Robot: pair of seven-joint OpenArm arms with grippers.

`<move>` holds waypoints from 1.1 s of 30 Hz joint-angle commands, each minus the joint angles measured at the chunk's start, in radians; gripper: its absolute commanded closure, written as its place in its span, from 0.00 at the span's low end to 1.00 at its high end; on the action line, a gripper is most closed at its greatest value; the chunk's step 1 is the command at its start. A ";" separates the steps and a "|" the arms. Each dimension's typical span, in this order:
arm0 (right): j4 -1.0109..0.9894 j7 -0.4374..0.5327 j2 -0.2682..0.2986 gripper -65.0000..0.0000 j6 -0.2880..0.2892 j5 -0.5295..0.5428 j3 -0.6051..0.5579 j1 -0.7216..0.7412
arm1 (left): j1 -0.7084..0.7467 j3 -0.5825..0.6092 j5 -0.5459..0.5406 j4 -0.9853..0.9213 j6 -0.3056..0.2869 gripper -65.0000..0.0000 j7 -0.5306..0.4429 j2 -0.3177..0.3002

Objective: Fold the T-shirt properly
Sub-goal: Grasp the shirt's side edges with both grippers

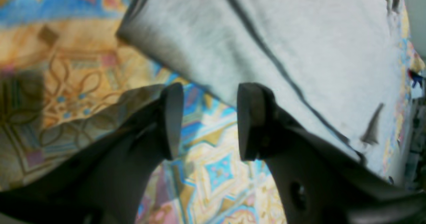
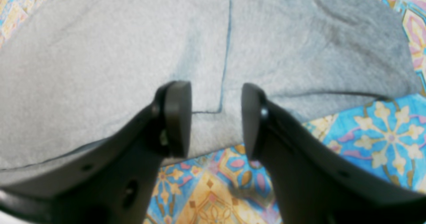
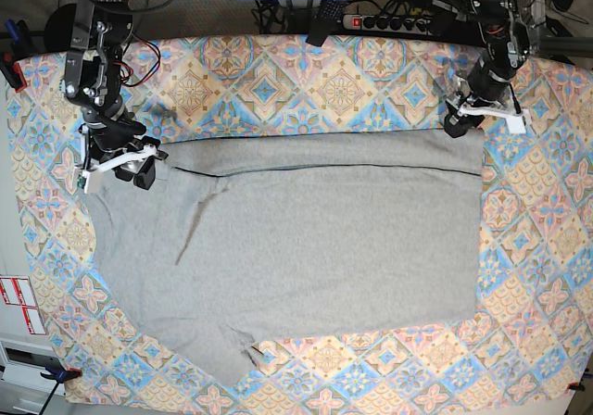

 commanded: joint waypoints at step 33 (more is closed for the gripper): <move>-0.366 0.019 0.009 0.61 0.006 0.009 0.254 0.146 | -0.156 0.002 -0.010 -0.178 -0.009 1.00 -0.011 -0.015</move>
